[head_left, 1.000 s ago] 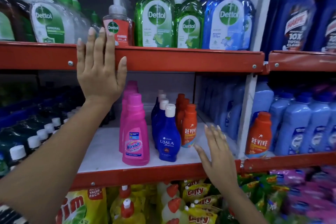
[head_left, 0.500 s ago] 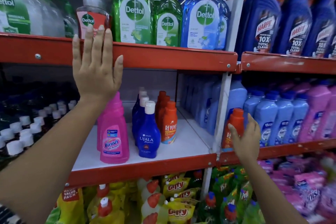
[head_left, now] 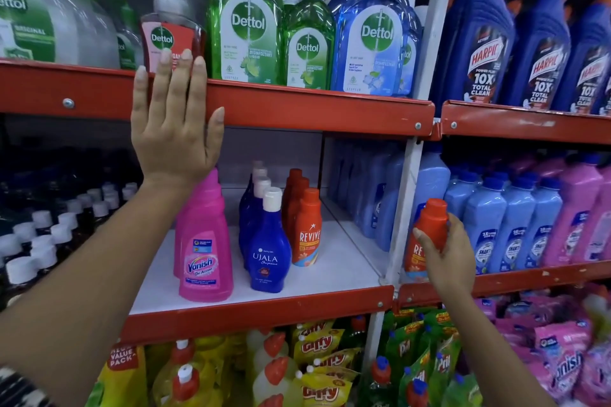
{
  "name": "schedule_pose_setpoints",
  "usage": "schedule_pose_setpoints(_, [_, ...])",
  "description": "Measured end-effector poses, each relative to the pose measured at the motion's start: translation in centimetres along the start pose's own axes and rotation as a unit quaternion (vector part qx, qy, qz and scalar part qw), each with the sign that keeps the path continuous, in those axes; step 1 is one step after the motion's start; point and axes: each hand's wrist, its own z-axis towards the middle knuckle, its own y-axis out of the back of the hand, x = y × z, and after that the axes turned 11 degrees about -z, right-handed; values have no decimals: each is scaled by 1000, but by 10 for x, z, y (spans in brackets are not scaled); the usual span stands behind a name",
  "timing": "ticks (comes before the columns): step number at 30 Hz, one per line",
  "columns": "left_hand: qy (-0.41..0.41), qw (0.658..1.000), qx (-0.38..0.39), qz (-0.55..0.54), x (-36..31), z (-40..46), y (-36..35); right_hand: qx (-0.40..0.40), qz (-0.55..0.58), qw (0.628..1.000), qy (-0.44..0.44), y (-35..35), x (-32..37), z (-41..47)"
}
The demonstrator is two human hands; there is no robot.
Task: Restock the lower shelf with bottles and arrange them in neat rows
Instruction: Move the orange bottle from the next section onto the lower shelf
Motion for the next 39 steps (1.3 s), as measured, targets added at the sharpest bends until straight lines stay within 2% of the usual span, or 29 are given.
schedule_pose_setpoints(8, [2,1000,-1,8,1,-1,0,-27,-25,996,76,23,38,-28])
schedule_pose_setpoints(23, [-21,999,5,41,3,1,3,112,155,974,121,-35,84,-59])
schedule_pose_setpoints(32, [-38,996,6,75,4,2,2,175,178,959,136,-72,86,-46])
schedule_pose_setpoints(39, [-50,995,-14,82,5,0,-2,190,183,953,147,-85,78,-47])
